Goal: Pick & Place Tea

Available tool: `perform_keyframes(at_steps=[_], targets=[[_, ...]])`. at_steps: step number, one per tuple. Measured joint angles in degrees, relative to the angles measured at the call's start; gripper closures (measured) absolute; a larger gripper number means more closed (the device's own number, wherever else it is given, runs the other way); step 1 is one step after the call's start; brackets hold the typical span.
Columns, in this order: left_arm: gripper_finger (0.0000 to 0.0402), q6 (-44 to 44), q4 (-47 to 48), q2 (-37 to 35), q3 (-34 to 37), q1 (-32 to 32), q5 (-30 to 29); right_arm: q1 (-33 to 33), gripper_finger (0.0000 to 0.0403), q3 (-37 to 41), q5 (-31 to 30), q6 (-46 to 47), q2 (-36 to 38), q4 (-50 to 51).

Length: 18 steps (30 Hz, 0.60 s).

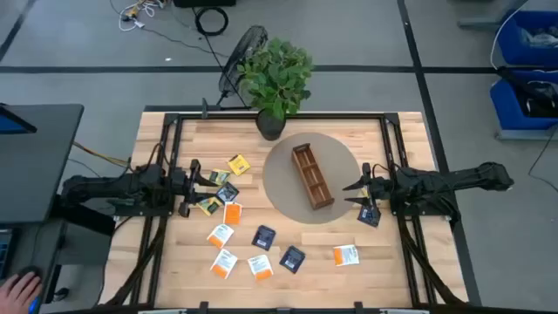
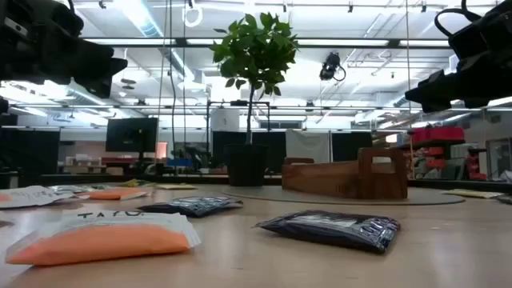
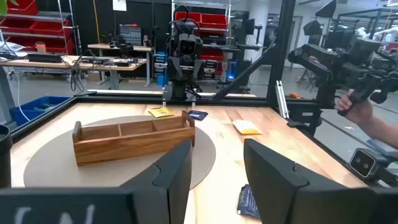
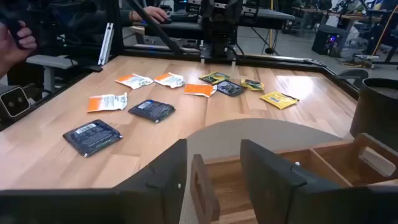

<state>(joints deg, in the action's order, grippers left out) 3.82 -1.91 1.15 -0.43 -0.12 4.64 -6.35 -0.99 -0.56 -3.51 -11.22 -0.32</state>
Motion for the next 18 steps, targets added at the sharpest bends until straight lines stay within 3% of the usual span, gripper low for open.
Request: perform_keyframes(at_steps=[18], targets=[[0.0250,0.00,-1.58,0.02,0.04,0.00,0.18,0.00,0.0246,0.00,0.00,0.00,-0.02,-0.04]])
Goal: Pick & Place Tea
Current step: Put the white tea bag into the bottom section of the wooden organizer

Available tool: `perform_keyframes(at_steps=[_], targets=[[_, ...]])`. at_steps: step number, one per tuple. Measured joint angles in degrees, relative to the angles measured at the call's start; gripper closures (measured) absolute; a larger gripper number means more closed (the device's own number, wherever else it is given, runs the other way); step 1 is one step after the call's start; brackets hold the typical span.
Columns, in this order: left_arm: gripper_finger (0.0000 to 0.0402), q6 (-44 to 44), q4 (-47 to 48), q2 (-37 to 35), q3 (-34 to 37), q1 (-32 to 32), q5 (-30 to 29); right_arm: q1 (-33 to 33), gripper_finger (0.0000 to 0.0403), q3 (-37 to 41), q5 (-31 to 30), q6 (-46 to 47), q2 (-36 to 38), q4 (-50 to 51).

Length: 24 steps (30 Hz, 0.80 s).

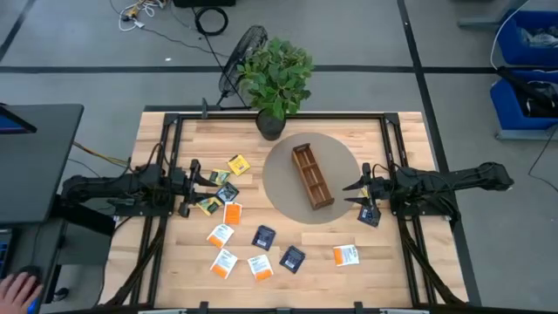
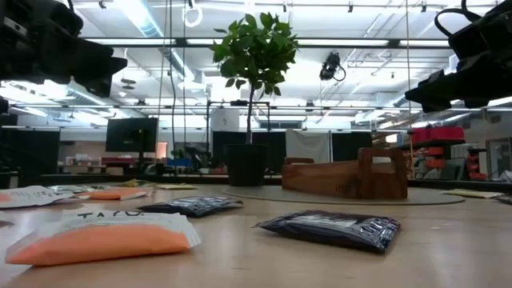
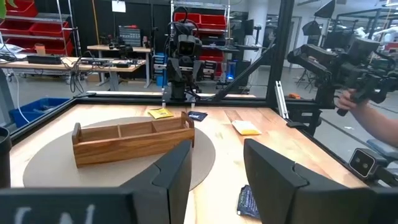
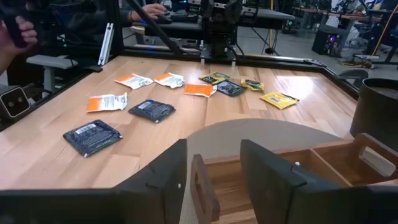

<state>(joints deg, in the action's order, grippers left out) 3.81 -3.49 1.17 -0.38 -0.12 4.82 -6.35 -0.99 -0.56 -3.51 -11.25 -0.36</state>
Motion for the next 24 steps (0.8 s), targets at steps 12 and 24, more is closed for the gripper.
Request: perform_keyframes(at_steps=[12,24], targets=[[0.0250,-1.39,-2.88,-0.04,0.00,-0.02,-0.16,-0.02,0.0246,0.00,0.04,12.05,-0.02,-3.72],[0.0250,-0.34,-3.01,-0.04,0.00,-0.02,-0.33,-2.59,0.0246,-0.14,4.78,23.13,-1.13,-10.80]])
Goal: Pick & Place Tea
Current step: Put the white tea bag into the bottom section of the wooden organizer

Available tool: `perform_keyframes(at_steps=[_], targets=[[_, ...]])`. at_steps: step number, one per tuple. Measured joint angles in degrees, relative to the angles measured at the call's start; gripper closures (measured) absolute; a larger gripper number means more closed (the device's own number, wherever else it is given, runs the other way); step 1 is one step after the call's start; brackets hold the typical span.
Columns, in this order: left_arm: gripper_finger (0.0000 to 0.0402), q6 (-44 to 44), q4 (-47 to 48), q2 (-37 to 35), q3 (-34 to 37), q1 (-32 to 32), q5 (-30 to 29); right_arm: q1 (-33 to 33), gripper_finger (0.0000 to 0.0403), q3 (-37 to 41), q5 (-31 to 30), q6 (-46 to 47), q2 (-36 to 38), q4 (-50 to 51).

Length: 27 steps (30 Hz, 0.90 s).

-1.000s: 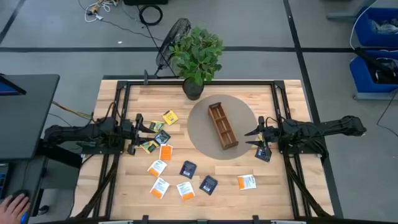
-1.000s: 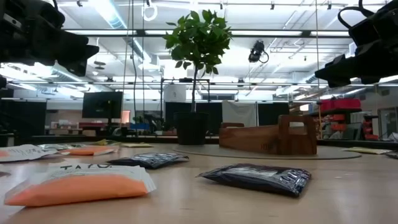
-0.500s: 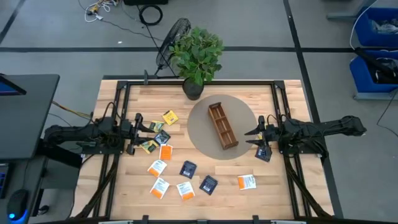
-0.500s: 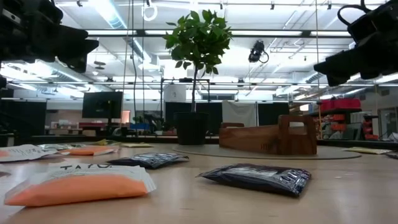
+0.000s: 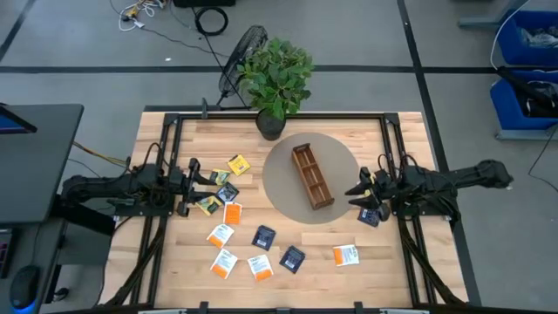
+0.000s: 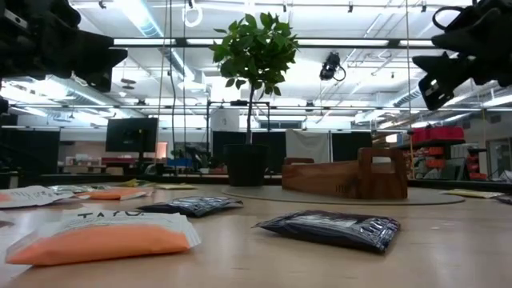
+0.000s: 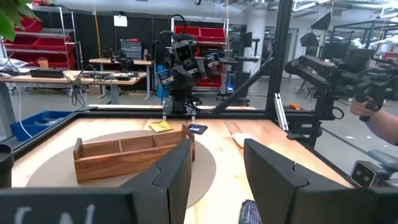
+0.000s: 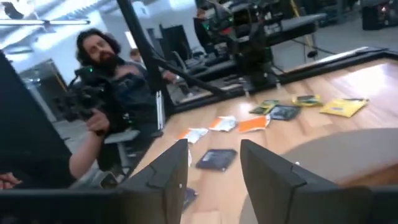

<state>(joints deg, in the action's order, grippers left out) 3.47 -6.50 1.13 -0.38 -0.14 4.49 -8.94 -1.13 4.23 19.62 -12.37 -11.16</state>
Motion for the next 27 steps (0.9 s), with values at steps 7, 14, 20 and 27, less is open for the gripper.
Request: perform_keyframes(at_steps=[7,14,20,27], targets=[[0.0250,0.36,-0.03,0.00,0.00,0.00,0.00,-5.28,0.0246,-5.05,-7.62,2.38,-7.90,6.76],[0.0250,0.42,-0.05,0.00,-0.02,0.00,0.02,-11.77,0.0246,-16.08,-8.39,12.03,-21.97,16.50],[0.0250,0.71,-0.05,0.00,-0.02,0.00,0.00,-18.25,0.0246,-28.47,-9.77,24.16,-36.04,34.24],[0.0250,0.82,-0.03,0.00,-0.02,0.00,0.02,-24.74,0.0246,-35.29,-3.88,45.18,-48.55,44.13]])
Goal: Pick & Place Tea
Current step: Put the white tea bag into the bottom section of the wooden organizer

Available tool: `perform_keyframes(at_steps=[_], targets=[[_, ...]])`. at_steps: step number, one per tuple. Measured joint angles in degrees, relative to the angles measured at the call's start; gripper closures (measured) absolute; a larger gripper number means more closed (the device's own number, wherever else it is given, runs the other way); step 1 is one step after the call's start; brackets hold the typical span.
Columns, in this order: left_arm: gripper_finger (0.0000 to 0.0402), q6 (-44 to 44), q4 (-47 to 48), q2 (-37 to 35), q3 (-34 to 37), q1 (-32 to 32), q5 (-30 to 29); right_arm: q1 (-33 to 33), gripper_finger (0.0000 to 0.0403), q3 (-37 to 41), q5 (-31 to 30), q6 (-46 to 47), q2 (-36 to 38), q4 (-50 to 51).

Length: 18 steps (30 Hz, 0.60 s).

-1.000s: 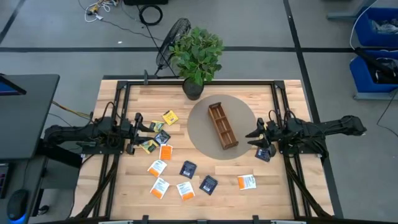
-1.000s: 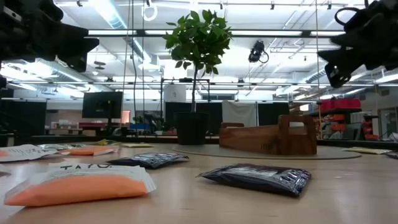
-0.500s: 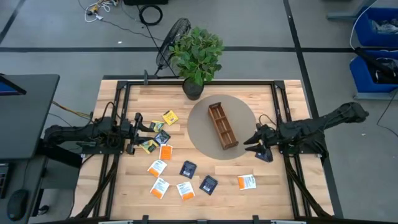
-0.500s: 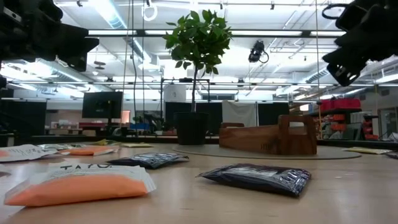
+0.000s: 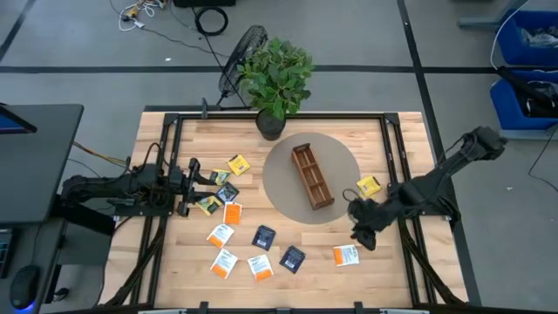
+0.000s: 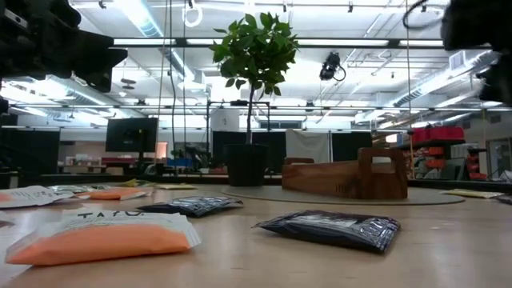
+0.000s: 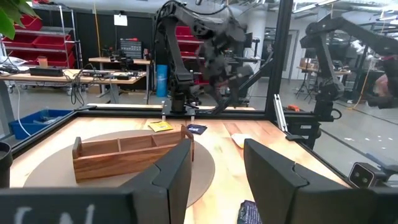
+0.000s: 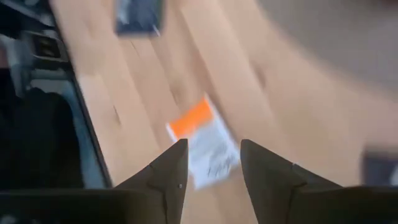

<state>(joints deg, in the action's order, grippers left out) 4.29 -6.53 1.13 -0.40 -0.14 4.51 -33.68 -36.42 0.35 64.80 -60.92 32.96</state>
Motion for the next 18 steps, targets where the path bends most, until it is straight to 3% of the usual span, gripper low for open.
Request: perform_keyframes(at_steps=[7,18], targets=[[0.0250,0.04,0.01,0.00,0.00,0.00,0.00,-4.82,0.0246,0.26,4.95,15.74,-7.69,0.18],[0.0250,0.04,0.09,-0.02,0.00,0.00,0.00,-7.27,0.0246,0.30,2.15,19.30,-14.73,-1.85]])
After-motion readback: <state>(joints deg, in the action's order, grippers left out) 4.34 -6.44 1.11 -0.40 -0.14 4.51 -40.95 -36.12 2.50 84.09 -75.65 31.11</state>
